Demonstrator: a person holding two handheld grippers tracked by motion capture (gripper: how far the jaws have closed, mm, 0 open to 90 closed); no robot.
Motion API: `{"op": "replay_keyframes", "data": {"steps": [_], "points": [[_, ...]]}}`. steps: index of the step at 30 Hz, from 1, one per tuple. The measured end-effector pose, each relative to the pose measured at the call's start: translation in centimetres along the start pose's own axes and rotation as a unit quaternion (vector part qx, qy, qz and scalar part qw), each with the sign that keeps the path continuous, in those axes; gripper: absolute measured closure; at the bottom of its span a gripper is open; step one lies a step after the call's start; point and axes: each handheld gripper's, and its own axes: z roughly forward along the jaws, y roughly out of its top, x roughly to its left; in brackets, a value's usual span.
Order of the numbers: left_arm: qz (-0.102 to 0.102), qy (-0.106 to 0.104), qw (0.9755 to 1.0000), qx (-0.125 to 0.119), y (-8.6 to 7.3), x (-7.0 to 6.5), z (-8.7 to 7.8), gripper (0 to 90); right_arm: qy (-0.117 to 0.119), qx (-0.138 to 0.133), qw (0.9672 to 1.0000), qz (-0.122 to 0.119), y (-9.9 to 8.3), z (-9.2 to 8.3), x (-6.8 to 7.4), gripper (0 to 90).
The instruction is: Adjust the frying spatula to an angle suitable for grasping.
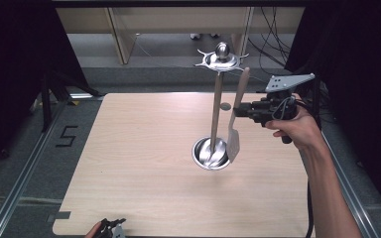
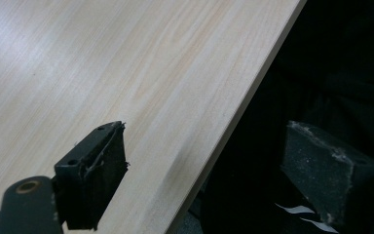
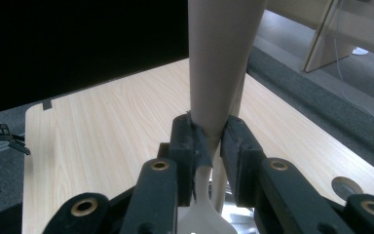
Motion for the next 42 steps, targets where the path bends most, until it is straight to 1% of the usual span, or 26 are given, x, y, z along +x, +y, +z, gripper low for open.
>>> {"op": "replay_keyframes", "data": {"steps": [3, 6, 7, 8, 9, 10, 14, 15, 16, 18, 19, 21, 24, 25, 26, 27, 28, 30, 32, 34, 37, 38, 39, 40, 41, 42], "points": [[0.000, -0.002, 1.0000, -0.001, 0.0, 0.0, 0.0, 15.5, -0.012, -0.007, 0.9999, 0.003, -0.1, 0.1, 0.0, 76.4], [0.000, 0.000, 1.0000, 0.000, 0.0, 0.0, 0.0, 15.5, -0.008, -0.009, 0.9998, 0.013, -0.2, 0.1, 0.1, 76.0], [0.000, 0.000, 1.0000, 0.001, 0.0, 0.0, 0.0, 15.5, -0.011, -0.011, 0.9998, 0.012, -0.3, 0.1, 0.1, 75.6], [0.000, 0.000, 1.0000, 0.001, 0.0, 0.0, 0.0, 15.5, -0.014, -0.017, 0.9997, 0.004, -0.3, 0.1, -0.1, 75.3], [0.000, -0.002, 1.0000, 0.000, 0.0, 0.0, 0.0, 15.5, -0.003, -0.009, 0.9999, 0.014, -0.3, -0.1, -0.2, 75.0], [0.000, -0.002, 1.0000, 0.000, 0.0, 0.0, 0.0, 15.5, -0.007, -0.008, 0.9997, 0.021, -0.4, -0.3, -0.1, 74.4], [0.000, -0.002, 1.0000, 0.000, 0.0, 0.0, 0.0, 15.5, -0.019, -0.012, 0.9997, 0.008, -0.3, -0.5, -0.2, 72.4], [0.000, -0.004, 1.0000, 0.002, 0.0, -0.1, 0.0, 15.5, -0.019, -0.008, 0.9996, 0.017, -0.4, -0.6, 0.1, 68.1], [0.000, -0.004, 1.0000, 0.002, 0.0, -0.1, 0.0, 15.5, -0.019, -0.008, 0.9996, 0.017, -0.4, -0.6, 0.1, 68.1], [0.001, -0.004, 1.0000, 0.001, 0.0, -0.1, 0.0, 15.5, -0.029, -0.012, 0.9994, 0.012, -0.4, -0.8, 0.0, 63.5], [0.002, -0.004, 1.0000, 0.000, 0.0, -0.1, 0.0, 15.5, -0.033, -0.008, 0.9993, 0.018, -0.4, -0.9, 0.2, 60.5], [0.001, -0.003, 1.0000, 0.000, 0.0, 0.0, 0.0, 15.5, -0.040, -0.016, 0.9990, 0.015, -0.5, -1.0, 0.2, 54.4], [0.001, -0.003, 1.0000, 0.001, 0.0, -0.1, 0.0, 15.5, -0.046, -0.008, 0.9987, 0.021, -0.7, -1.2, 0.5, 52.4], [0.000, -0.004, 1.0000, 0.001, 0.0, -0.1, 0.0, 15.5, -0.055, -0.007, 0.9982, 0.021, -0.8, -1.2, 0.7, 48.8], [0.000, -0.004, 1.0000, 0.001, 0.0, -0.1, 0.0, 15.5, -0.055, -0.007, 0.9982, 0.021, -0.8, -1.2, 0.7, 48.8], [0.002, -0.003, 1.0000, 0.000, 0.0, -0.1, 0.0, 15.5, -0.064, -0.012, 0.9976, 0.020, -1.1, -1.3, 0.7, 46.5], [0.002, -0.003, 1.0000, 0.000, 0.0, -0.1, 0.0, 15.5, -0.060, -0.010, 0.9979, 0.021, -1.2, -1.4, 0.7, 45.3], [0.000, -0.003, 1.0000, 0.000, 0.0, -0.1, 0.0, 15.5, -0.062, -0.008, 0.9977, 0.024, -1.3, -1.4, 0.9, 43.5], [0.000, 0.002, 1.0000, 0.000, 0.0, -0.1, 0.1, 15.5, -0.068, -0.008, 0.9975, 0.015, -1.8, -1.4, 1.3, 39.3], [0.000, 0.001, 1.0000, 0.000, 0.0, -0.1, 0.1, 15.5, -0.080, -0.002, 0.9967, 0.014, -2.1, -1.4, 1.6, 36.8], [-0.002, -0.002, 1.0000, -0.001, 0.0, -0.1, 0.1, 15.5, -0.093, -0.005, 0.9956, 0.009, -2.6, -1.5, 1.9, 35.1], [-0.002, -0.002, 1.0000, -0.001, 0.0, -0.1, 0.1, 15.5, -0.093, -0.005, 0.9956, 0.009, -2.6, -1.5, 1.9, 35.1], [0.000, 0.007, 1.0000, 0.000, 0.0, 0.0, 0.0, 15.5, -0.095, 0.002, 0.9954, 0.014, -3.0, -1.6, 2.2, 34.0], [0.000, 0.007, 1.0000, 0.000, 0.0, 0.0, 0.0, 15.5, -0.098, 0.001, 0.9952, 0.011, -3.2, -1.6, 2.2, 33.9], [-0.001, 0.005, 1.0000, -0.001, 0.0, 0.0, 0.0, 15.5, -0.094, -0.001, 0.9956, 0.005, -3.5, -1.6, 2.2, 33.7], [-0.001, 0.005, 1.0000, -0.001, 0.0, 0.0, 0.0, 15.5, -0.098, 0.002, 0.9951, 0.012, -3.8, -1.7, 2.5, 33.0]]}}
